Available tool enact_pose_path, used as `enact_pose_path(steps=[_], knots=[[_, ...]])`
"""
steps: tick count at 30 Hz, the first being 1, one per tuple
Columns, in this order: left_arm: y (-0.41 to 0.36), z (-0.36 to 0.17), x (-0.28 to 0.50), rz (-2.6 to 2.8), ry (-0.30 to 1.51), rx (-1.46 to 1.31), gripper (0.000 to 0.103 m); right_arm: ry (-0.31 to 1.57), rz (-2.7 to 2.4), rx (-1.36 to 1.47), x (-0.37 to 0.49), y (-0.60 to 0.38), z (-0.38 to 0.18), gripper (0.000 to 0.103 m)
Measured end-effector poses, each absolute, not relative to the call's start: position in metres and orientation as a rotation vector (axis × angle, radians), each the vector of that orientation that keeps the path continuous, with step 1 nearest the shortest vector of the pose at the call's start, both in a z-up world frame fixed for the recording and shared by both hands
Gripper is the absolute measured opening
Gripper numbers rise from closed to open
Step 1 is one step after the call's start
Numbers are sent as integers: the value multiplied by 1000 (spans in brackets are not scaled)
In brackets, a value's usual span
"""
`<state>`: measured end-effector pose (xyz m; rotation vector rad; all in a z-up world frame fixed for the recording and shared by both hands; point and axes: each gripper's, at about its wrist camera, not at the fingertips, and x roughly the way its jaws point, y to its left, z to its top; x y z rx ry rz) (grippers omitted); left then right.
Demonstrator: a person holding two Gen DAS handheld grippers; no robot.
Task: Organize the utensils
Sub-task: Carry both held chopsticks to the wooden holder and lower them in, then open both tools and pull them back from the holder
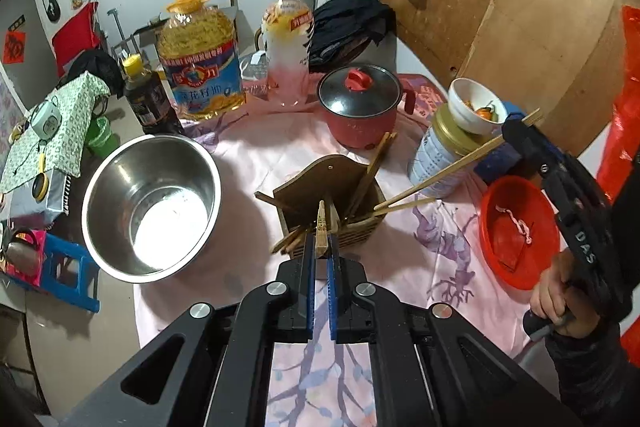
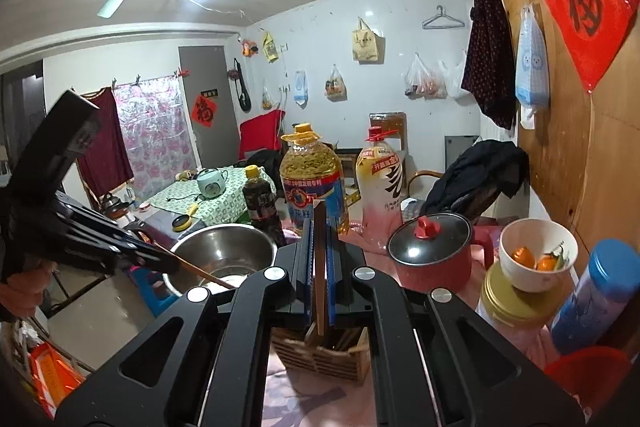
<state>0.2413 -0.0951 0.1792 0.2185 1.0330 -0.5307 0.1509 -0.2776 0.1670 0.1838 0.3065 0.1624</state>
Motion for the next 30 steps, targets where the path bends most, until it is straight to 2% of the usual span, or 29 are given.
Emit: enact_pose_path(steps=[4, 9, 11, 12, 13, 18, 20, 23, 25, 30], knots=[[-101, 146, 266, -512, 1112, 212, 6, 354, 154, 208, 177, -281, 149, 7], [-108, 103, 292, -455, 1147, 205, 6, 448, 143, 253, 218, -275, 99, 7], [-109, 98, 295, -442, 1154, 187, 20, 502, 173, 288, 226, -274, 89, 11], [-109, 100, 295, -434, 1144, 184, 43, 491, 188, 305, 223, -275, 92, 12], [-109, 104, 293, -425, 1119, 185, 58, 478, 196, 298, 220, -275, 97, 13], [-107, 127, 286, -370, 1003, 211, 68, 435, 169, 207, 202, -274, 116, 21], [-105, 133, 280, -335, 972, 205, 72, 437, 156, 211, 194, -274, 115, 32], [-103, 136, 270, -275, 932, 224, 78, 453, 133, 226, 183, -274, 109, 42], [-100, 136, 258, -225, 905, 240, 84, 465, 131, 241, 175, -273, 105, 46], [-92, 128, 226, -106, 888, 268, 91, 488, 175, 301, 152, -275, 91, 56]])
